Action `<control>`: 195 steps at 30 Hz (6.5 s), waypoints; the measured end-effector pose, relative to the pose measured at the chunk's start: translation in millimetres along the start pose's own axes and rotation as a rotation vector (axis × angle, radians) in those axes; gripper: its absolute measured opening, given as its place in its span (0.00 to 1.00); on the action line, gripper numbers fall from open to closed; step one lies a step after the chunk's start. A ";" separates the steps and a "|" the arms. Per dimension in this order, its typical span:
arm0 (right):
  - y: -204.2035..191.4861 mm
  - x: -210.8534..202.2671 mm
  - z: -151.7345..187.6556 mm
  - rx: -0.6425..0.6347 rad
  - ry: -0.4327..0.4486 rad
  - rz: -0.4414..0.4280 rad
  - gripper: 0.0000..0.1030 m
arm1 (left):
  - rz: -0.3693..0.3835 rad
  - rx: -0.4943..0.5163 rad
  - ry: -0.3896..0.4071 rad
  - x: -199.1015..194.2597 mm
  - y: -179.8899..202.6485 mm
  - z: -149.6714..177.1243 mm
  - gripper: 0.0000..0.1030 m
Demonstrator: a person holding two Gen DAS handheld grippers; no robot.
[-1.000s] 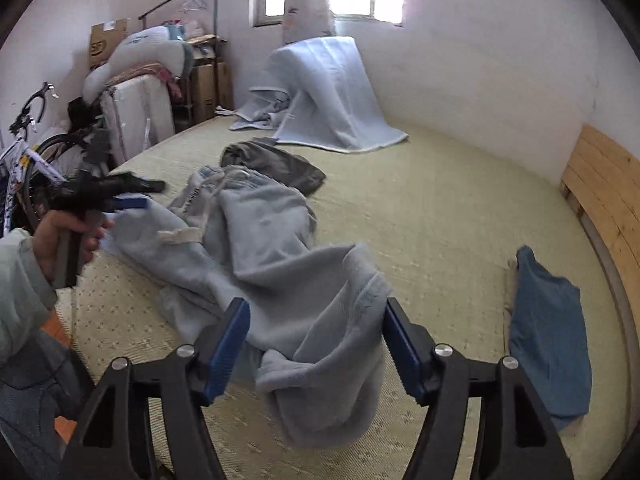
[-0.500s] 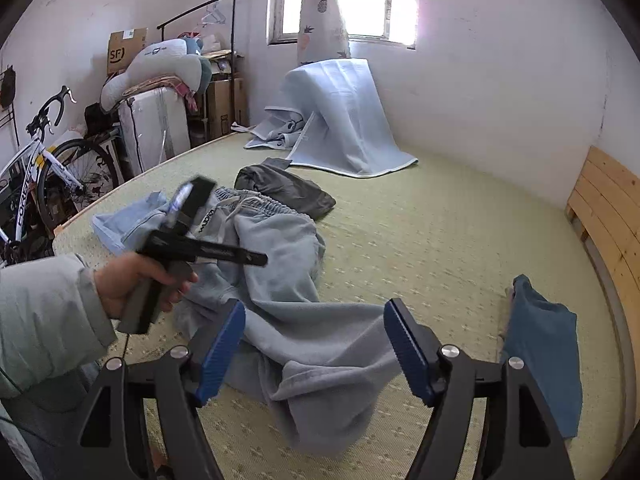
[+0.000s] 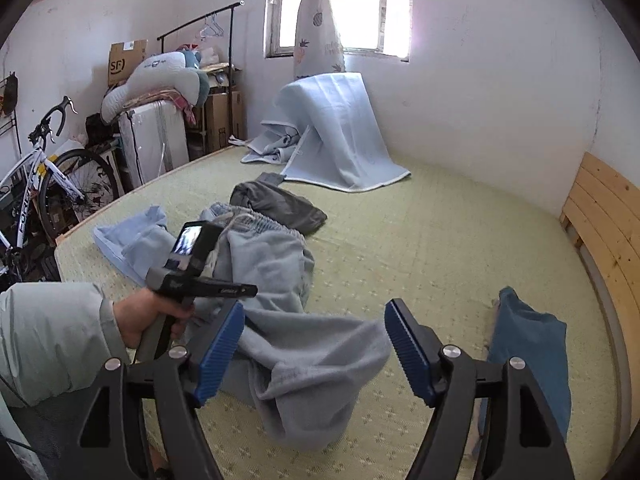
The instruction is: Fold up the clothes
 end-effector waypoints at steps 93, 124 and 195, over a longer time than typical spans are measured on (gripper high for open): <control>-85.0 1.5 137.0 -0.346 -0.340 -0.023 0.22 | 0.276 0.094 0.252 -198.6 -86.6 28.8 0.83; -181.4 171.9 58.5 -0.043 -0.315 -0.394 0.58 | 0.245 0.091 0.255 -212.8 -104.5 49.9 0.83; -208.1 71.1 70.8 -0.691 -0.097 -0.378 0.34 | -0.330 1.245 0.196 -154.0 -0.3 168.2 0.18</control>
Point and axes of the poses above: each gripper's, at about its wrist camera, not at the fingertips, and x roughly the way its jaws point, y to its right, z to its underside, the point moved 1 cm from there along x, roughly the way its jaws point, and after that the axes turned 3 degrees about -x, right-handed, at the moved point
